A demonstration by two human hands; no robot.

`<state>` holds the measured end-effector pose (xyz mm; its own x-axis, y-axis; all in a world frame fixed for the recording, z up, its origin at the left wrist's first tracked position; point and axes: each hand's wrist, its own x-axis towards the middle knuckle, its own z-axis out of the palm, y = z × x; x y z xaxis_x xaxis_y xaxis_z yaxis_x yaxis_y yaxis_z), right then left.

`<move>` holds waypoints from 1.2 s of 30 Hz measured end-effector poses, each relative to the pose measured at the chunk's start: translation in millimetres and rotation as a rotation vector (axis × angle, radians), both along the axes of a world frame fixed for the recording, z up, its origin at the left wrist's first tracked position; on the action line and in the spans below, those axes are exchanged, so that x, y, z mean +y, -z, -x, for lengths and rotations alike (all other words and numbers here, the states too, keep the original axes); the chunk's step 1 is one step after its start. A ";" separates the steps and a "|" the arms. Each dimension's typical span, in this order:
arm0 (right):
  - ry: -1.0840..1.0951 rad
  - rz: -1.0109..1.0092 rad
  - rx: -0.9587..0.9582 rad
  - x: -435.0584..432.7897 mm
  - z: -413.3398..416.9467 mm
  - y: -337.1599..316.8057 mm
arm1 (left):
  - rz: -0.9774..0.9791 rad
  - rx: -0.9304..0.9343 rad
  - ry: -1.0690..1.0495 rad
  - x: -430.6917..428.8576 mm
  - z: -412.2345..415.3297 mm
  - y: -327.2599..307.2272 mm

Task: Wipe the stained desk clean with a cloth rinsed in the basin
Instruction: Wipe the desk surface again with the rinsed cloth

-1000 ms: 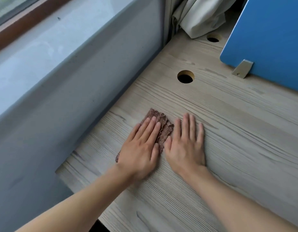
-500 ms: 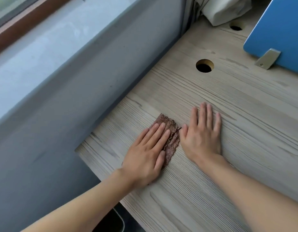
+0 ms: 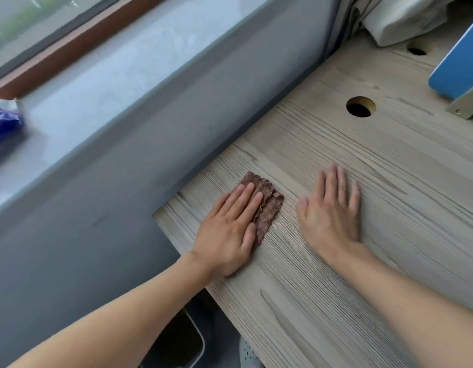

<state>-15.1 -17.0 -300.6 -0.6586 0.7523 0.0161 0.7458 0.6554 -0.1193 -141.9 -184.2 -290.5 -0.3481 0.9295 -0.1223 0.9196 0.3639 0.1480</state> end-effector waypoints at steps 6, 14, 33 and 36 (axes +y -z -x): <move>-0.053 -0.013 -0.011 -27.4 11.1 3.0 | -0.003 -0.004 -0.006 -24.9 -22.9 1.5; -0.073 -0.014 -0.083 -20.8 16.2 -3.3 | -0.016 0.052 -0.162 -30.4 18.7 4.0; -0.097 -0.032 -0.076 -21.8 15.1 -1.6 | 0.005 0.022 -0.130 -49.5 45.1 2.1; -0.104 -0.031 -0.084 -21.3 15.0 -0.8 | 0.005 -0.007 -0.046 -49.4 56.9 2.9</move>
<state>-30.0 -38.3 -299.7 -0.7327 0.6803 -0.0204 0.6805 0.7318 -0.0375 -198.7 -233.7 -293.4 -0.3892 0.9120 -0.1295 0.9009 0.4062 0.1530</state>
